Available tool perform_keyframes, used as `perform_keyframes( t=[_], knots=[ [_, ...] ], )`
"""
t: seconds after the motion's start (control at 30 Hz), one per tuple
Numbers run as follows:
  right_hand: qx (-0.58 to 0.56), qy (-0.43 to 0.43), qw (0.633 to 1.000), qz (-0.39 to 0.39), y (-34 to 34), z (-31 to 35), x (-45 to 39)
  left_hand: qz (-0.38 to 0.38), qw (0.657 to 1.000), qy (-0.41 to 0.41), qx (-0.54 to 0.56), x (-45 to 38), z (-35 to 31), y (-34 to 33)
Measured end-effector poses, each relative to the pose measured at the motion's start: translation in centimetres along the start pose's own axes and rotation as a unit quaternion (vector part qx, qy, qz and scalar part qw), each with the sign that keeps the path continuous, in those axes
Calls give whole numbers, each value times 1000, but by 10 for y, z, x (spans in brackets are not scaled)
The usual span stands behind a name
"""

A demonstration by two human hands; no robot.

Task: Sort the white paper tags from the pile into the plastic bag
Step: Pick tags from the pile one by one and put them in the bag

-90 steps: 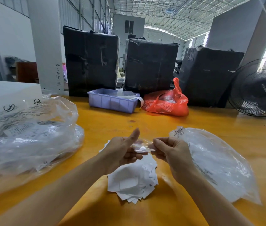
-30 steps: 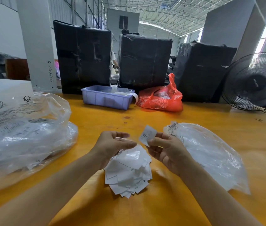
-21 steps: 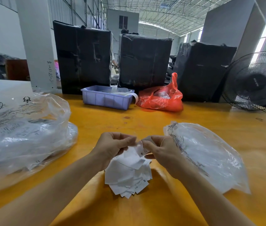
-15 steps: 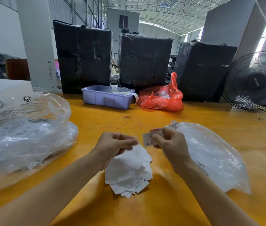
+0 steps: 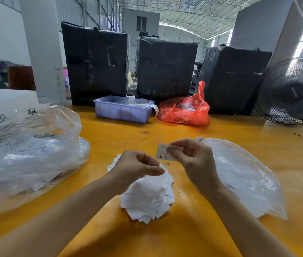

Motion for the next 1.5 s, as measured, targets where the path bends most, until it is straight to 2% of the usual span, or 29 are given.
perform_keyframes(
  t=[0.4, 0.6, 0.97, 1.23, 1.5],
  knots=[
    [96, 24, 995, 32, -6, -1, 1, 16, 1000, -8, -11, 0, -6, 0],
    [78, 32, 996, -10, 3, 0, -3, 16, 1000, -4, -18, -1, -7, 4],
    [91, 52, 994, -13, 2, 3, -1, 30, 999, -4, -20, -1, -6, 3],
    [62, 69, 995, -42, 6, 7, 0, -7, 1000, -10, -11, -2, -5, 7],
    [121, 103, 987, -36, 1, 5, 1, -11, 1000, -14, 0, -3, -4, 5]
  ],
)
Point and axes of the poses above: each hand's wrist, its own x-axis away from the middle knuckle, its own y-axis out of the back of the hand, z = x × y, the point moved 6 cm from there along -x, towards the middle knuckle, and after that the axes turned 13 degrees about -y, right-handed, at the moved point
